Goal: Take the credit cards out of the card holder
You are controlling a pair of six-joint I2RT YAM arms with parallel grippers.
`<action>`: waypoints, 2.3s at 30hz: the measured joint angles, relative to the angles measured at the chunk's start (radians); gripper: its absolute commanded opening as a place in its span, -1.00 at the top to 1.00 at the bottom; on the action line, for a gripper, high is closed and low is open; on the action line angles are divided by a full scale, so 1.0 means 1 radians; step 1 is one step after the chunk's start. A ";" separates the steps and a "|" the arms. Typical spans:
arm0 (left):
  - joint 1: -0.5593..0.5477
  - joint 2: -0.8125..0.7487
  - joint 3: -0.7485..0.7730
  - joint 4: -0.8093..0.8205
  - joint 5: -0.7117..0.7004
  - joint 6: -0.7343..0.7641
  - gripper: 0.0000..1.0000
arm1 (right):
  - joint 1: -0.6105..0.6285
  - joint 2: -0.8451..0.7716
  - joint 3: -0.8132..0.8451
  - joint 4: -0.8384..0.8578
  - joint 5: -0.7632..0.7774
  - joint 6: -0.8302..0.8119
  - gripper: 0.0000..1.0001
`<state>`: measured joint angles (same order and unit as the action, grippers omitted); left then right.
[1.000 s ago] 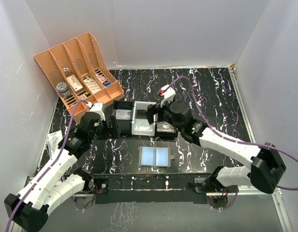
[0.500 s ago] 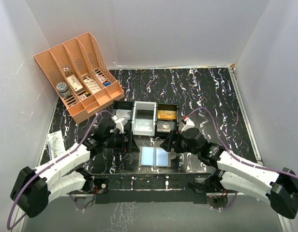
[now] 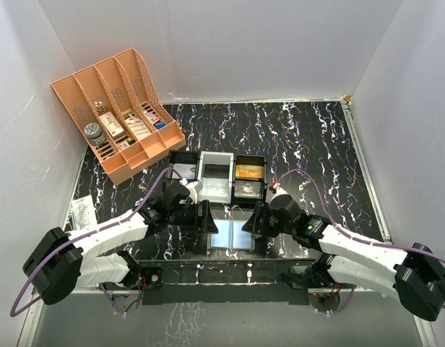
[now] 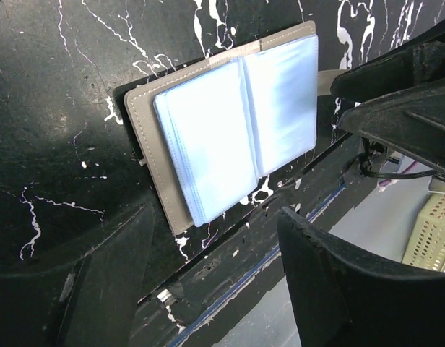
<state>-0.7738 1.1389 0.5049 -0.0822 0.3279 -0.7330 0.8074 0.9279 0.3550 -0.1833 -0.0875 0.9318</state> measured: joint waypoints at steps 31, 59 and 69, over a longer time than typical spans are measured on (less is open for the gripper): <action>-0.080 0.117 -0.015 0.085 -0.125 -0.064 0.08 | 0.000 0.027 0.001 0.009 0.012 0.016 0.23; -0.101 0.219 -0.026 0.251 -0.076 -0.116 0.83 | -0.007 0.211 -0.059 0.219 -0.078 0.042 0.70; -0.101 0.284 -0.027 0.319 -0.016 -0.151 0.64 | -0.007 0.212 -0.065 0.233 -0.080 0.044 0.58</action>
<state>-0.8753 1.4231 0.4774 0.2367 0.3115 -0.8841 0.8001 1.1397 0.2901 0.0502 -0.1677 0.9760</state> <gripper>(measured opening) 0.136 0.170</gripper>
